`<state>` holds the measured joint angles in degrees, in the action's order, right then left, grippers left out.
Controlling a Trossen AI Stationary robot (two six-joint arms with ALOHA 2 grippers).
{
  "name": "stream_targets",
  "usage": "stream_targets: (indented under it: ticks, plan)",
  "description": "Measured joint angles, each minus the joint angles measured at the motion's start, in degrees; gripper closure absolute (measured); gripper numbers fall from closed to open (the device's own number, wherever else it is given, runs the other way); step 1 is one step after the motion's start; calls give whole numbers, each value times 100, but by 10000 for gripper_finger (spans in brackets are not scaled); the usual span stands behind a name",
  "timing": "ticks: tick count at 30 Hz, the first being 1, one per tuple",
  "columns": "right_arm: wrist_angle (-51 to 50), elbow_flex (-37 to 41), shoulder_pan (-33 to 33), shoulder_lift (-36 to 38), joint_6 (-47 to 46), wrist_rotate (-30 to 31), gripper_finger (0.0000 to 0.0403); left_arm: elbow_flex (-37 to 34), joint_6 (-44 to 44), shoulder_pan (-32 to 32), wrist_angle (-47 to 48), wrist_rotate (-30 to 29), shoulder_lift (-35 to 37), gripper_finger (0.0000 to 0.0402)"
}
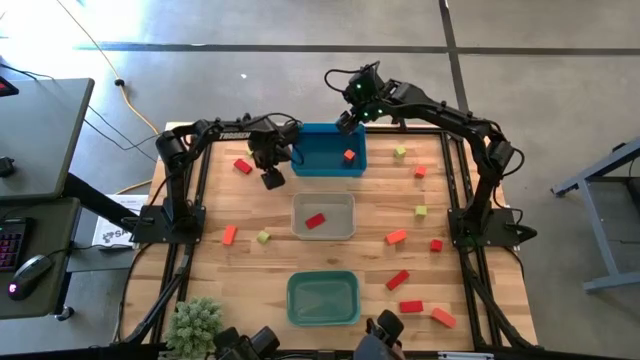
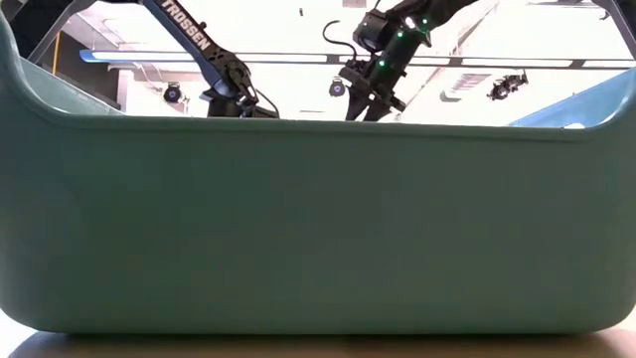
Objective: Sort & place blocks by color
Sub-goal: Put the light green block into the green bin
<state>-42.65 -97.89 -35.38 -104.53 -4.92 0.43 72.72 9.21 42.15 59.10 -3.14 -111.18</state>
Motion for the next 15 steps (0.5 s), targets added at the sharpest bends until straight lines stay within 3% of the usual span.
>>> stream_targets:
  ticks: [9, 15]
  plan:
    - [0, 0, 0, 0, -56, 2, 181, -380, -110, 19, -605, 19, 27, 193]
    - [0, 0, 8, 0, -123, -37, 181, -591, -104, 9, -851, -49, 52, 248]
